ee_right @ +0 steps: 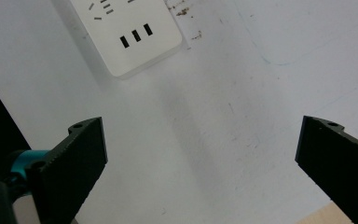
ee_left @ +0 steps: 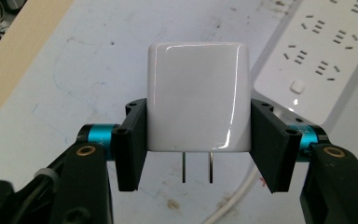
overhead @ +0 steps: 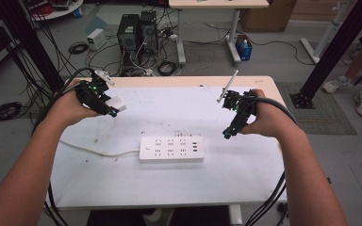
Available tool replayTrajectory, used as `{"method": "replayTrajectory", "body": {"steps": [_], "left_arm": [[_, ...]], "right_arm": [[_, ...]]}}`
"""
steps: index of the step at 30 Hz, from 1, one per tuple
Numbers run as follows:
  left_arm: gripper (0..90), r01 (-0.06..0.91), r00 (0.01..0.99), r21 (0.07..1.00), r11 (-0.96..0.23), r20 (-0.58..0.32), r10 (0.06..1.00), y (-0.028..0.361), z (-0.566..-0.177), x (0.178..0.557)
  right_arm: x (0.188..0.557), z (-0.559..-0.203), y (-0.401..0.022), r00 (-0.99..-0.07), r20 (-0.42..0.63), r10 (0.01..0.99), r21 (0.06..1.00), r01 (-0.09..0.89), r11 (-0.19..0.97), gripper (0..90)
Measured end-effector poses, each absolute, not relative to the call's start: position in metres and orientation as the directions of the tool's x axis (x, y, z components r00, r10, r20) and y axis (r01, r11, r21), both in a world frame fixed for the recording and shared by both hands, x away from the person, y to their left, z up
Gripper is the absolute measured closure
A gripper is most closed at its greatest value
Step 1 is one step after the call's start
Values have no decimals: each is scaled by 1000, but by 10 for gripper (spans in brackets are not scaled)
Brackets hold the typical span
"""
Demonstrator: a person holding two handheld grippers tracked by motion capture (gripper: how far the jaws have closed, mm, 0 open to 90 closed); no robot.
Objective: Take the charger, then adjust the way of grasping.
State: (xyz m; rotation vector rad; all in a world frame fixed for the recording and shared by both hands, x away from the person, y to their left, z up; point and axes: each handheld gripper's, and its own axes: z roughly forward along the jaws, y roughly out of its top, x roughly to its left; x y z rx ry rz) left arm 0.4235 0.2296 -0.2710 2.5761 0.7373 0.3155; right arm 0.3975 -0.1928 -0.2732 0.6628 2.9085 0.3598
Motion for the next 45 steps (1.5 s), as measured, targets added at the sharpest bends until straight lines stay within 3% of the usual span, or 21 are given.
{"method": "replayTrajectory", "body": {"steps": [31,45], "left_arm": [[425,341,896,512,-789,78,438,198,-277,422],[426,256,926,548,-796,99,365,182,-284,414]], "right_arm": [[404,-271,-191,-894,-66,443,277,410,869,13],[402,-272,-184,-877,6,480,365,449,816,14]]}}
